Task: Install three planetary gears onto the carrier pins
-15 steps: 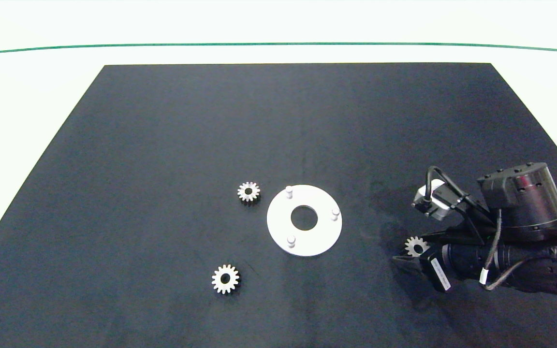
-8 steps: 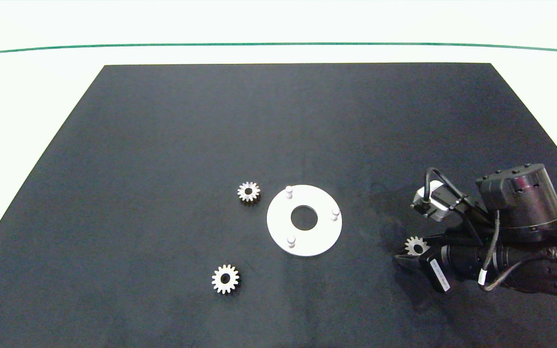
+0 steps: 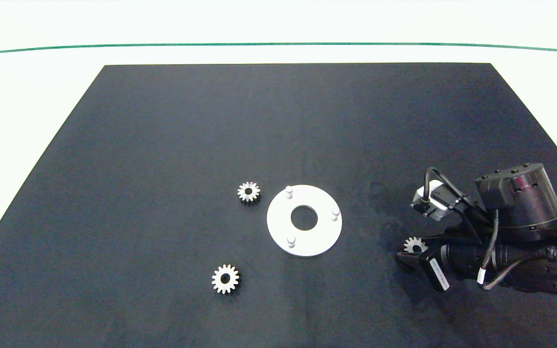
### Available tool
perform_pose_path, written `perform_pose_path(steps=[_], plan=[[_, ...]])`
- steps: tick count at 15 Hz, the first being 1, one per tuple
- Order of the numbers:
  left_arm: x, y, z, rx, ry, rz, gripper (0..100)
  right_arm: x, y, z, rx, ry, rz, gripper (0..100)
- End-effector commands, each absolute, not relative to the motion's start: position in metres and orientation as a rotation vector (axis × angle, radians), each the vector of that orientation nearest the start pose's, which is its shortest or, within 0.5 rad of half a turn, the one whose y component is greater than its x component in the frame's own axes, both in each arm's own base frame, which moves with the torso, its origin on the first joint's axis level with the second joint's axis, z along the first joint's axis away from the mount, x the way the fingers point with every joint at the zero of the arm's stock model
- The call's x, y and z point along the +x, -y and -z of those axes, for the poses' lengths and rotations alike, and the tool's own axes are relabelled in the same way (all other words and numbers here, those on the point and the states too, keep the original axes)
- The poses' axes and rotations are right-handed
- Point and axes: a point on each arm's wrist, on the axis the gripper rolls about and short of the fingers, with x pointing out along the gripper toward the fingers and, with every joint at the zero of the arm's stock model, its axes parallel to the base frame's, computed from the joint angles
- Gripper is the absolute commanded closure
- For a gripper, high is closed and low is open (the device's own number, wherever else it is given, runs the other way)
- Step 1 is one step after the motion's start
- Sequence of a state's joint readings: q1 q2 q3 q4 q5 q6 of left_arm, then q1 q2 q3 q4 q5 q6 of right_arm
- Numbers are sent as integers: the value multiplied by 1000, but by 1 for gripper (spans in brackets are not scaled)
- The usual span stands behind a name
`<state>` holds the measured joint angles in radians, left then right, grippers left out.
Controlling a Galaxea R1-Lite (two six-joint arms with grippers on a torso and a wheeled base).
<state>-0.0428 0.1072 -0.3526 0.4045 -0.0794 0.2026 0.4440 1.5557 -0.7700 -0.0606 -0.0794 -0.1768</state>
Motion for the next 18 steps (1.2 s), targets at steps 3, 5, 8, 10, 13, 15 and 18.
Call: perform_pose_path(steps=[3, 5, 8, 10, 13, 15, 18], plan=[[-46, 0, -131, 200, -150, 137, 0, 226, -105, -161, -357, -675, -409, 70], [-46, 0, -130, 200, -151, 137, 0, 226, -104, -161, -357, -677, -408, 75], [-46, 0, -132, 200, -151, 140, 0, 225, -104, -161, -357, -676, -406, 81], [-46, 0, -130, 200, -151, 140, 0, 226, -103, -161, -356, -676, -400, 85], [-46, 0, -129, 200, -154, 141, 0, 226, -103, -161, -356, -680, -400, 91], [-46, 0, -129, 200, -156, 141, 0, 226, -103, -161, -357, -681, -399, 94], [-45, 0, -129, 200, -160, 141, 0, 226, -103, -161, -356, -678, -399, 100]])
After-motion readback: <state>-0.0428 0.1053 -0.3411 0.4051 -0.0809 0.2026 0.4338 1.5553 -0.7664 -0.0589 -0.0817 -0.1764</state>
